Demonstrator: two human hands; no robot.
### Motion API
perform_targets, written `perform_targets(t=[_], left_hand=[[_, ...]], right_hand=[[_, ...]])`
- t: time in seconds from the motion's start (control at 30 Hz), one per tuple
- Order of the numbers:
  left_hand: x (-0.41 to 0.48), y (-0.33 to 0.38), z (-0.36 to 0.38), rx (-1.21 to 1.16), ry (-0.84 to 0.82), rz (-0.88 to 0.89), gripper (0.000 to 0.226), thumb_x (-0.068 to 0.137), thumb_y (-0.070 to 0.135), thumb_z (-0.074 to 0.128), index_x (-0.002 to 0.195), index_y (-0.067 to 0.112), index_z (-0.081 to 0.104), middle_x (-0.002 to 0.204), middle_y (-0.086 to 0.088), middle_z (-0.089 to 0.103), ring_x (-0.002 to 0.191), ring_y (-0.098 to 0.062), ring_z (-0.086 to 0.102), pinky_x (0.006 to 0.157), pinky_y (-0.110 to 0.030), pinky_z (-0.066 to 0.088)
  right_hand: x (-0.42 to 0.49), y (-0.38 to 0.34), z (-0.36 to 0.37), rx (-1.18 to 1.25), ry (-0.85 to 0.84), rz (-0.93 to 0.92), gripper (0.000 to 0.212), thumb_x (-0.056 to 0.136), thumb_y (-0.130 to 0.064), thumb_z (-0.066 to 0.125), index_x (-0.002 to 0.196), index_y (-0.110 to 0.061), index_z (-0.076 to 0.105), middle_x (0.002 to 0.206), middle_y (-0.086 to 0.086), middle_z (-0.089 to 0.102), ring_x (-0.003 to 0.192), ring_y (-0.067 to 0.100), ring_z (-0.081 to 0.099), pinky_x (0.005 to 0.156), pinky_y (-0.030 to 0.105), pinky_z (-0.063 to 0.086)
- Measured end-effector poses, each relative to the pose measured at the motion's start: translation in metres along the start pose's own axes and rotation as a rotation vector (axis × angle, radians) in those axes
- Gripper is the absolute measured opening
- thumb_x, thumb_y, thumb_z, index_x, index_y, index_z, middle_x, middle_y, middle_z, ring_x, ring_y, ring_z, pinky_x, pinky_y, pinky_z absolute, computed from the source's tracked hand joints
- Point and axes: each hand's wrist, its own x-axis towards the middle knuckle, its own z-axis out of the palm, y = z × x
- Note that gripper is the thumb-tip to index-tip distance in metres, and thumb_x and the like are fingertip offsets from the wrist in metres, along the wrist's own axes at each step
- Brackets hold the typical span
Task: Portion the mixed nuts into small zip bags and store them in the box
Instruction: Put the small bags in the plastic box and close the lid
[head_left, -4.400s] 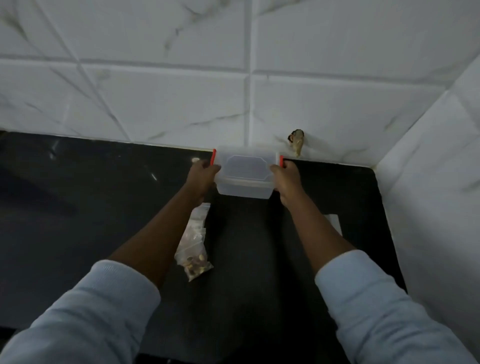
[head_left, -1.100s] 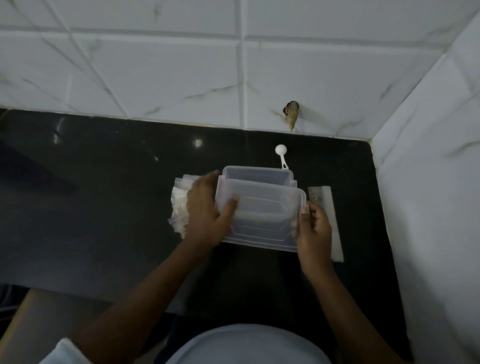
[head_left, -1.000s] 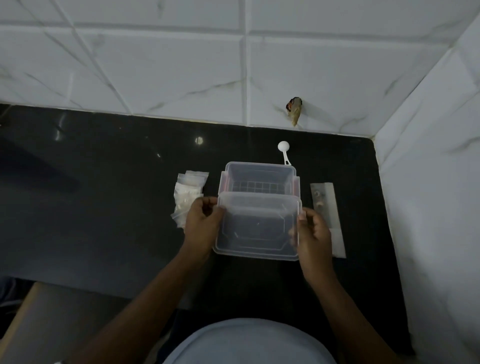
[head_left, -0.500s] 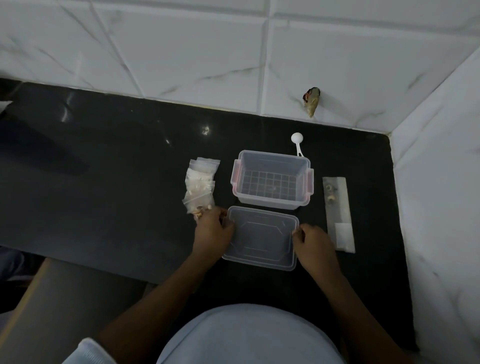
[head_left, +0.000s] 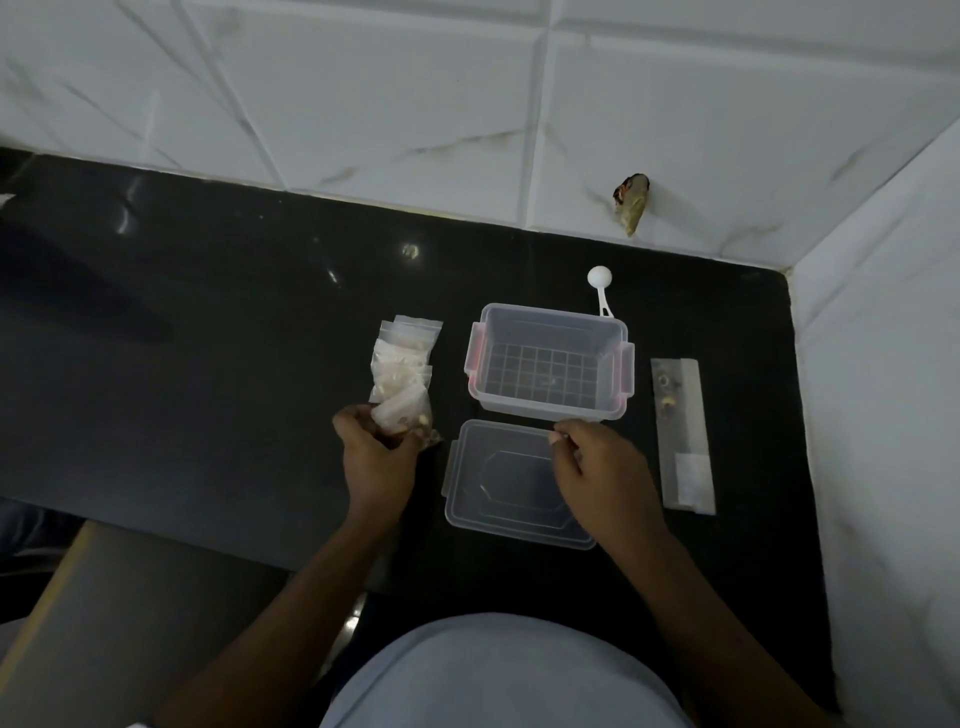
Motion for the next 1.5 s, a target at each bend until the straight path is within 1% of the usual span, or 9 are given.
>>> perform_targets(t=[0.13, 0.37, 0.47, 0.6, 0.8, 0.97, 1.13, 1.3, 1.5], left_hand=[[-0.011, 0.023, -0.002, -0.119, -0.091, 0.045, 0.077, 0.079, 0.014, 0.087, 0.133, 0.03, 0.035, 0.12, 0.007, 0.056, 0.104, -0.015, 0.066, 0.073, -0.02, 0.058], [-0.013, 0.075, 0.014, -0.299, -0.378, 0.145, 0.093, 0.079, -0.008, 0.08, 0.144, 0.037, 0.032, 0.11, -0.014, 0.069, 0.096, -0.027, 0.075, 0.075, -0.04, 0.064], [0.004, 0.085, 0.018, -0.22, -0.393, 0.142, 0.078, 0.085, 0.011, 0.081, 0.144, 0.035, 0.035, 0.118, -0.004, 0.066, 0.102, -0.02, 0.073, 0.075, -0.031, 0.061], [0.041, 0.059, 0.004, 0.097, -0.097, 0.141, 0.05, 0.092, 0.03, 0.074, 0.136, 0.026, 0.051, 0.126, 0.007, 0.06, 0.108, -0.006, 0.061, 0.08, -0.024, 0.054], [0.076, 0.022, -0.019, 0.394, -0.089, -0.029, 0.058, 0.08, 0.021, 0.08, 0.13, 0.023, 0.05, 0.126, -0.001, 0.056, 0.109, -0.018, 0.06, 0.09, -0.039, 0.057], [0.072, 0.016, -0.017, 0.352, -0.223, -0.047, 0.061, 0.083, 0.014, 0.08, 0.133, 0.019, 0.045, 0.112, 0.001, 0.061, 0.089, -0.01, 0.065, 0.064, -0.018, 0.048], [0.068, 0.017, -0.018, 0.312, -0.233, -0.058, 0.066, 0.084, 0.01, 0.081, 0.136, 0.02, 0.042, 0.097, 0.005, 0.064, 0.082, -0.007, 0.065, 0.063, -0.018, 0.046], [0.066, 0.022, -0.02, 0.253, -0.258, -0.059, 0.08, 0.077, 0.018, 0.088, 0.139, 0.027, 0.039, 0.105, 0.001, 0.067, 0.087, -0.009, 0.069, 0.063, -0.018, 0.05], [0.053, 0.047, -0.027, -0.137, -0.393, -0.176, 0.083, 0.073, 0.012, 0.09, 0.136, 0.033, 0.04, 0.123, -0.012, 0.068, 0.105, -0.021, 0.072, 0.076, -0.031, 0.062]], right_hand=[[0.019, -0.03, -0.005, 0.287, -0.053, 0.024, 0.019, 0.103, -0.025, 0.061, 0.118, -0.019, 0.071, 0.103, -0.012, 0.071, 0.09, -0.002, 0.066, 0.079, 0.011, 0.05], [0.068, -0.058, -0.009, 0.721, -0.292, 0.216, 0.017, 0.099, -0.03, 0.067, 0.114, -0.026, 0.071, 0.107, -0.005, 0.076, 0.1, 0.011, 0.073, 0.092, 0.039, 0.06], [0.086, -0.053, -0.013, 0.613, -0.161, 0.24, 0.008, 0.099, -0.024, 0.067, 0.1, -0.022, 0.074, 0.093, -0.002, 0.077, 0.087, 0.012, 0.074, 0.083, 0.035, 0.062], [0.116, -0.029, -0.009, 0.186, 0.029, 0.254, 0.016, 0.1, -0.015, 0.061, 0.088, -0.011, 0.07, 0.08, 0.004, 0.07, 0.073, 0.017, 0.067, 0.061, 0.023, 0.05], [0.15, -0.014, 0.022, 0.049, -0.232, 0.392, 0.009, 0.099, -0.011, 0.063, 0.092, -0.011, 0.069, 0.085, 0.005, 0.069, 0.082, 0.02, 0.07, 0.073, 0.03, 0.057], [0.157, -0.014, 0.034, -0.057, -0.295, 0.446, 0.014, 0.097, -0.024, 0.067, 0.099, -0.01, 0.068, 0.092, 0.008, 0.071, 0.085, 0.022, 0.069, 0.087, 0.041, 0.058], [0.158, -0.015, 0.033, -0.089, -0.324, 0.421, 0.006, 0.094, -0.014, 0.071, 0.096, -0.008, 0.072, 0.088, 0.007, 0.072, 0.083, 0.02, 0.071, 0.086, 0.037, 0.059], [0.154, -0.015, 0.023, -0.083, -0.147, 0.413, 0.014, 0.1, -0.016, 0.063, 0.092, -0.007, 0.069, 0.081, 0.005, 0.068, 0.069, 0.012, 0.061, 0.059, 0.021, 0.043], [0.128, -0.051, -0.008, 0.434, -0.263, 0.389, 0.007, 0.1, -0.019, 0.064, 0.102, -0.018, 0.071, 0.095, 0.005, 0.075, 0.086, 0.02, 0.075, 0.079, 0.036, 0.064]])
